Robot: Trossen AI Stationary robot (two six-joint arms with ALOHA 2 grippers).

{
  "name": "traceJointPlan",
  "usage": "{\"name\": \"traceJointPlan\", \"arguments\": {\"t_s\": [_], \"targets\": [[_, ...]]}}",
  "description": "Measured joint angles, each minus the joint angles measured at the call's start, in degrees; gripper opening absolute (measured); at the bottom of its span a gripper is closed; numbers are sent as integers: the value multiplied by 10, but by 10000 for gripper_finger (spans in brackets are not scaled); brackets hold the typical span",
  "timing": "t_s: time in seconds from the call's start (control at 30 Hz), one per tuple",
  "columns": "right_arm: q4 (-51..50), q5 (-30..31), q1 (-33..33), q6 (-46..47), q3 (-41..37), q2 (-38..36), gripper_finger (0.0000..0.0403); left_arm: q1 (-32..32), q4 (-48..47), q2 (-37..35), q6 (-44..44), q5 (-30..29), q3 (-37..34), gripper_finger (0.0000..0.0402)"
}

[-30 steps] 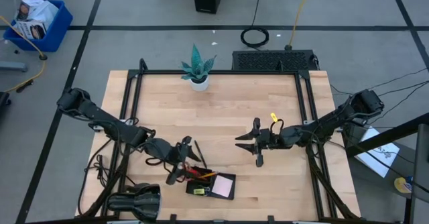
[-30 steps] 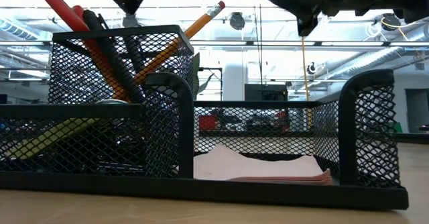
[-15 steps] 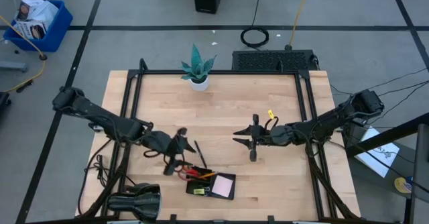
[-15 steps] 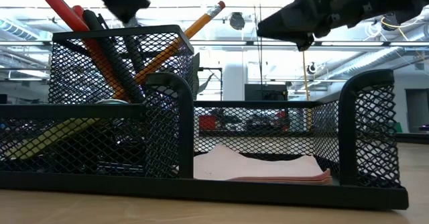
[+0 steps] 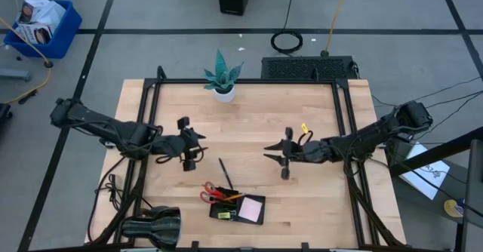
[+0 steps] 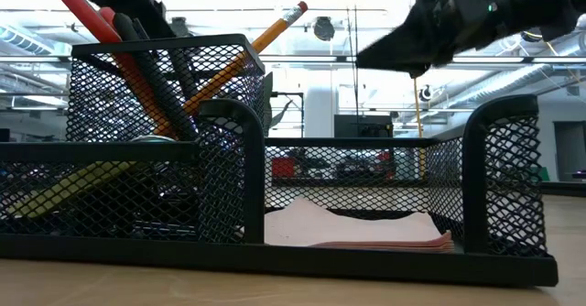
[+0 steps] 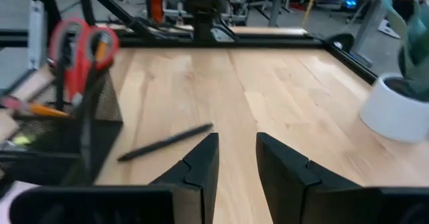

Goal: Pick and place office supplies into organizer
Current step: Put the black pen into the black desk organizer

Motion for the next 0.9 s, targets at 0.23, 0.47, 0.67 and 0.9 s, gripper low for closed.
{"name": "traceJointPlan", "arguments": {"t_s": [0.23, 0.47, 0.67, 0.9], "targets": [[9, 1, -34, 24, -44, 0, 91, 35, -4, 44, 25, 73, 0, 154], [107, -88, -43, 87, -115, 0, 91, 68, 12, 95, 51, 142, 0, 141], [348, -197, -41, 88, -202, -11, 91, 107, 30, 116, 78, 217, 0, 141], [401, -192, -42, 77, -272, -52, 91, 140, 29, 117, 117, 212, 0, 140]]}}
